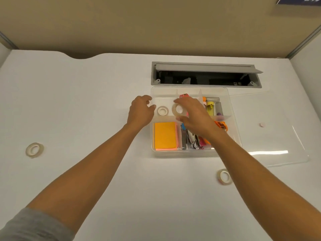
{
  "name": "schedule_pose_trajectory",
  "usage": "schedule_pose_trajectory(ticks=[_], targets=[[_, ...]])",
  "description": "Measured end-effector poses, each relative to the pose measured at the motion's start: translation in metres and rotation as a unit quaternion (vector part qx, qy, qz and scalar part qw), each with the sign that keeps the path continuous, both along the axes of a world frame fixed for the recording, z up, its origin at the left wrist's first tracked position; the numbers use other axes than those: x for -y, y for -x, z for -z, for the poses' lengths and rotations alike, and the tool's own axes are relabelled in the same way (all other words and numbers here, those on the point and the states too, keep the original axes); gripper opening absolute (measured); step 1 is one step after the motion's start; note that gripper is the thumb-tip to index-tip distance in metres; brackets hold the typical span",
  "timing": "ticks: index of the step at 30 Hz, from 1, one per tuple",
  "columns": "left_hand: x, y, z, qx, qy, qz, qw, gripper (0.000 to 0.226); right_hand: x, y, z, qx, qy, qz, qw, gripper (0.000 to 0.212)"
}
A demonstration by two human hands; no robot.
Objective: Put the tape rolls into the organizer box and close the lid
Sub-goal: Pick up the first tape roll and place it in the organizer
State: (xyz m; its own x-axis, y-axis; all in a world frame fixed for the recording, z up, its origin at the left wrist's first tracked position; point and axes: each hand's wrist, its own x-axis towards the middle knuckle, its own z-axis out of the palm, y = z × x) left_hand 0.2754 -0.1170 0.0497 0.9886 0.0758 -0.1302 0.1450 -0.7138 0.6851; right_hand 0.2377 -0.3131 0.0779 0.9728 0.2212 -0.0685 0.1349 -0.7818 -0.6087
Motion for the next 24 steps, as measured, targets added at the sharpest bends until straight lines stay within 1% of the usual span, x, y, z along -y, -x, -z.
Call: schedule_pose_trajectory(ticks=[3, 7, 10, 12, 21, 24], targets=[[-0.005, 0.01, 0.005, -0.054, 0.054, -0.002, 0.997, 0.047, -0.017, -0.036, 0.003, 0.007, 0.062, -0.052, 0.997, 0.056], [-0.01, 0.013, 0.007, -0.073, 0.099, -0.012, 0.992, 0.048, -0.038, -0.065, 0.013, 0.011, 0.143, -0.146, 0.979, 0.056], [-0.01, 0.013, 0.005, -0.078, 0.105, -0.015, 0.991, 0.049, -0.045, -0.078, 0.022, 0.0, 0.192, -0.234, 0.953, 0.051], [-0.009, 0.013, 0.004, -0.078, 0.1, -0.016, 0.992, 0.049, -0.044, -0.083, 0.028, -0.007, 0.214, -0.268, 0.939, 0.048], [-0.009, 0.01, 0.002, -0.082, 0.104, -0.008, 0.991, 0.051, -0.042, -0.093, 0.044, -0.022, 0.228, -0.314, 0.921, 0.049], [-0.008, 0.01, 0.001, -0.082, 0.1, -0.009, 0.992, 0.051, -0.044, -0.094, 0.044, -0.01, 0.246, -0.332, 0.911, 0.045]])
